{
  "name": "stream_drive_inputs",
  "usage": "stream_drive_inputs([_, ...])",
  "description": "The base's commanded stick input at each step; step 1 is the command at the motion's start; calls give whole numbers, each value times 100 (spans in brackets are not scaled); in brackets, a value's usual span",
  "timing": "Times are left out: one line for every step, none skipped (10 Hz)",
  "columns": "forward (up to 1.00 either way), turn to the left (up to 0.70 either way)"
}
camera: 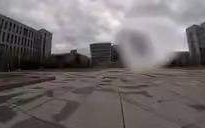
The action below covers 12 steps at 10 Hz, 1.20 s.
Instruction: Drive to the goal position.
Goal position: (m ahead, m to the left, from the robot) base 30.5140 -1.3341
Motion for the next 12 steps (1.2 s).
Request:
stream_drive_inputs([70, 0])
stream_drive_inputs([70, 0])
stream_drive_inputs([70, 0])
stream_drive_inputs([70, 0])
stream_drive_inputs([70, 0])
stream_drive_inputs([70, 0])
stream_drive_inputs([70, 0])
stream_drive_inputs([70, 1])
stream_drive_inputs([70, 3])
stream_drive_inputs([70, 4])
stream_drive_inputs([70, 3])
stream_drive_inputs([70, 3])
